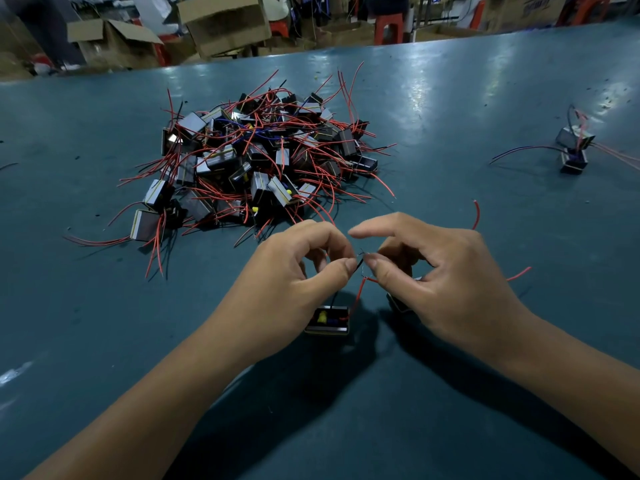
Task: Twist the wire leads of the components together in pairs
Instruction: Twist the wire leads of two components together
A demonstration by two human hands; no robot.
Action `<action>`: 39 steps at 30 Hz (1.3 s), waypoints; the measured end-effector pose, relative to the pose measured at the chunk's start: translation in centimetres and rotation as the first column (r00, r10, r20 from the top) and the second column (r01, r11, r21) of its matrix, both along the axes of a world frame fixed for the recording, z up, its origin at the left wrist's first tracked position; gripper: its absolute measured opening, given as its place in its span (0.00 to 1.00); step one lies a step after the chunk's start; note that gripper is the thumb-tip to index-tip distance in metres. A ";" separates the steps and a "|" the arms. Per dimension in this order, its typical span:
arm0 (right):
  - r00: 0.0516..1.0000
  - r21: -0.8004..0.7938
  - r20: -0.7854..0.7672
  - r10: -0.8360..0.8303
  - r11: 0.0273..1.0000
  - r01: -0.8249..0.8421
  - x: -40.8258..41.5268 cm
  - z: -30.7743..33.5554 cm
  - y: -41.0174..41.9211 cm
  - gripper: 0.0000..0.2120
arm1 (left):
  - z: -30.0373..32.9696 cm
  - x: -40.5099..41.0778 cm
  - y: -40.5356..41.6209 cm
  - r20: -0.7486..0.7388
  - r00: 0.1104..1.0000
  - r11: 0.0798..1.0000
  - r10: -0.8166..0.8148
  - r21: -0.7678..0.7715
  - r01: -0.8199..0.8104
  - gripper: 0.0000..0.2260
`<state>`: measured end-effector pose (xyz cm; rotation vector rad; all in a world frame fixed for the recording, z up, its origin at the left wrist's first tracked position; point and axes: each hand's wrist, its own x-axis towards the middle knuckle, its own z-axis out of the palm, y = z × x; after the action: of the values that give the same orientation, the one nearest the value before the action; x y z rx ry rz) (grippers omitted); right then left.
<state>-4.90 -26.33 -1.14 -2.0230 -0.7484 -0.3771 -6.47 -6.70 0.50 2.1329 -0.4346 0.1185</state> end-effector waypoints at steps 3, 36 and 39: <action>0.999 -0.033 0.031 -0.009 0.999 0.010 0.1 0.1 -0.1 0.08 | 0.1 -0.1 0.0 -0.002 1.000 1.000 -0.002 -0.011 0.002 0.04; 0.996 -0.050 -0.092 -0.016 0.999 0.011 0.6 0.8 -0.8 0.06 | -0.8 0.7 0.4 0.018 1.000 1.000 -0.019 0.001 0.019 0.02; 0.996 -0.009 -0.081 -0.030 1.000 0.029 0.8 1.1 -1.1 0.03 | -0.6 0.6 0.7 0.076 0.996 0.998 0.055 -0.030 -0.053 0.04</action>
<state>-4.08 -27.43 0.01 -2.0463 -0.6719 -0.3075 -5.89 -6.02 -0.10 2.1188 -0.4182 0.2366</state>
